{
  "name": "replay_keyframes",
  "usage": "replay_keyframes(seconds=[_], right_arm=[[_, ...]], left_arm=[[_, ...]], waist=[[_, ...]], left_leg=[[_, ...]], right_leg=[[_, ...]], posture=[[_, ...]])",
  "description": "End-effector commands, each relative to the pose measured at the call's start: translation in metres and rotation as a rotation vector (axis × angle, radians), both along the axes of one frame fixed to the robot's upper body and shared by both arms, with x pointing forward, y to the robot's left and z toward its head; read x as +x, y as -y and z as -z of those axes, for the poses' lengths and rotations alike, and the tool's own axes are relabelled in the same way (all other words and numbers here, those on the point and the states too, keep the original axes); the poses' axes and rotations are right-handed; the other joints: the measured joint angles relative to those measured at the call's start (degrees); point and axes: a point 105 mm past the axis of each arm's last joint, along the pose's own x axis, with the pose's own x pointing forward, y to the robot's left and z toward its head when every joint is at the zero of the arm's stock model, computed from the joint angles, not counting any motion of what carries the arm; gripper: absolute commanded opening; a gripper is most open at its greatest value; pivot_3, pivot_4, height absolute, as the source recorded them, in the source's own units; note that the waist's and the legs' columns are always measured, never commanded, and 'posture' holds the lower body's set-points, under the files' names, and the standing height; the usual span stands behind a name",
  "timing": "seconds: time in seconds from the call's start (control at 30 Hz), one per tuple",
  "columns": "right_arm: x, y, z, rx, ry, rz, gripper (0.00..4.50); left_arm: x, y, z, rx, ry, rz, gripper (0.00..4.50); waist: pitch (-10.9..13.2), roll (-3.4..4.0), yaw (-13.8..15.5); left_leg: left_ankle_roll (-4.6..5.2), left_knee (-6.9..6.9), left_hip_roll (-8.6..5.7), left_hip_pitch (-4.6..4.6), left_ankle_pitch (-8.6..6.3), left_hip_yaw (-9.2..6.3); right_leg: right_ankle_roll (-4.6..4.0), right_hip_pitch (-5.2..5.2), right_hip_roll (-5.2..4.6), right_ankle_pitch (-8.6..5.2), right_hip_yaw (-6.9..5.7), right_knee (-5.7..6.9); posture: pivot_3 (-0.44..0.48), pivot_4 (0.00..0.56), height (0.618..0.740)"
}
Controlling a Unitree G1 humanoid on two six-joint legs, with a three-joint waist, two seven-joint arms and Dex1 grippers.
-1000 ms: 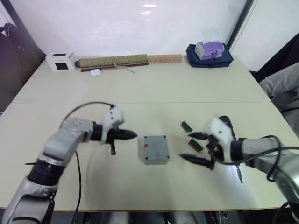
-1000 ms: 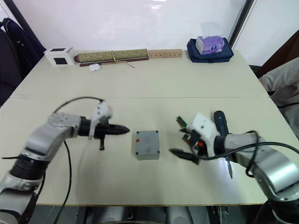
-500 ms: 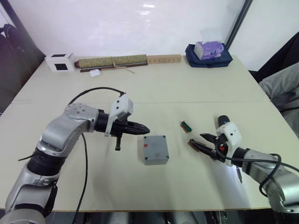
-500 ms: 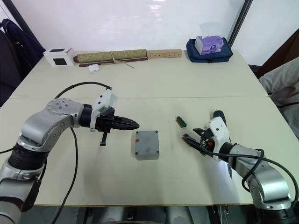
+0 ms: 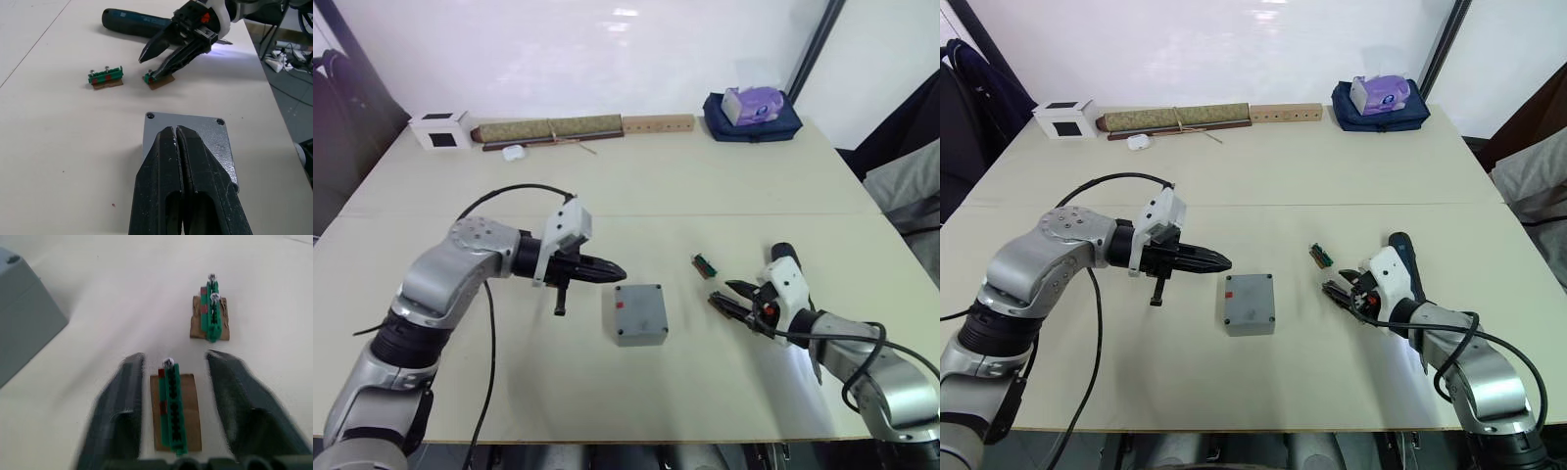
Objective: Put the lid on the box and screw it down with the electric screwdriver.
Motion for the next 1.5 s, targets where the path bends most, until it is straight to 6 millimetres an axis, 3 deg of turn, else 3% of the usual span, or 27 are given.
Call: replay_keyframes(seconds=[0.03, 0.07, 0.63, 0.83, 1.07, 1.17, 1.23, 1.5], right_arm=[[0.0013, -0.0016, -0.0054, 0.004, 0.025, -0.009, 0.32], [0.0012, -0.0016, -0.005, 0.003, 0.024, -0.01, 0.03], [0.0013, 0.0045, -0.0086, -0.02, 0.044, 0.005, 0.03], [0.0008, 0.0064, -0.0082, -0.018, 0.034, 0.013, 2.27], [-0.0012, 0.0054, -0.0056, -0.02, 0.023, 0.005, 2.27], [-0.002, 0.0047, -0.0044, -0.021, 0.018, 0.002, 1.57], [-0.0018, 0.0046, -0.0039, -0.02, 0.017, 0.004, 0.67], [-0.0022, 0.0035, -0.0016, -0.023, 0.013, 0.003, 0.67]], left_arm=[[-0.0015, 0.0004, -0.0058, -0.008, 0.033, 0.015, 0.0], [-0.0015, 0.0001, -0.0052, -0.008, 0.033, 0.013, 0.0], [-0.0002, -0.0012, 0.0011, 0.002, 0.032, 0.0, 0.0], [0.0001, -0.001, 0.0015, -0.001, 0.03, -0.002, 0.0], [0.0, -0.0005, 0.0027, -0.004, 0.028, -0.003, 0.0], [0.0, -0.0002, 0.0027, -0.005, 0.027, -0.004, 0.0], [0.0002, -0.0002, 0.0027, -0.005, 0.028, -0.004, 0.0], [0.0014, -0.0005, 0.0027, -0.007, 0.029, -0.008, 0.0]], waist=[[0.0, 0.0, 0.01], [0.0, 0.0, 0.02], [0.0, 0.0, 0.04], [0.0, 0.0, 0.04], [0.0, 0.0, 0.03], [0.0, 0.0, 0.02], [0.0, 0.0, 0.02], [0.0, 0.0, 0.03]], left_leg=[[0.0, 0.0, 0.0, 0.0, 0.0, 0.0], [0.0, 0.0, 0.0, 0.0, 0.0, 0.01], [0.0, 0.0, -0.01, 0.0, 0.0, 0.01], [0.0, 0.0, -0.01, 0.0, 0.0, 0.01], [0.0, 0.0, -0.01, 0.0, 0.0, 0.01], [0.0, 0.0, -0.01, 0.0, 0.0, 0.01], [0.0, 0.0, -0.01, 0.0, 0.0, 0.0], [0.0, 0.0, -0.01, 0.0, 0.0, 0.01]], right_leg=[[0.0, 0.0, 0.0, 0.0, 0.0, 0.0], [0.0, 0.0, -0.01, 0.0, 0.0, 0.0], [0.0, 0.0, -0.02, 0.0, 0.0, 0.0], [0.0, 0.0, -0.02, 0.0, 0.0, 0.01], [0.0, 0.0, -0.02, 0.0, 0.0, 0.01], [0.0, 0.0, -0.02, 0.0, 0.0, 0.02], [0.0, 0.0, -0.01, 0.0, 0.0, 0.02], [0.0, 0.0, -0.01, 0.0, 0.0, 0.02]], posture=[[0.0, 0.15, 0.74], [0.0, 0.15, 0.74], [0.0, 0.15, 0.74], [0.0, 0.15, 0.74], [0.0, 0.15, 0.74], [0.0, 0.15, 0.74], [0.0, 0.15, 0.74], [0.0, 0.15, 0.74]])
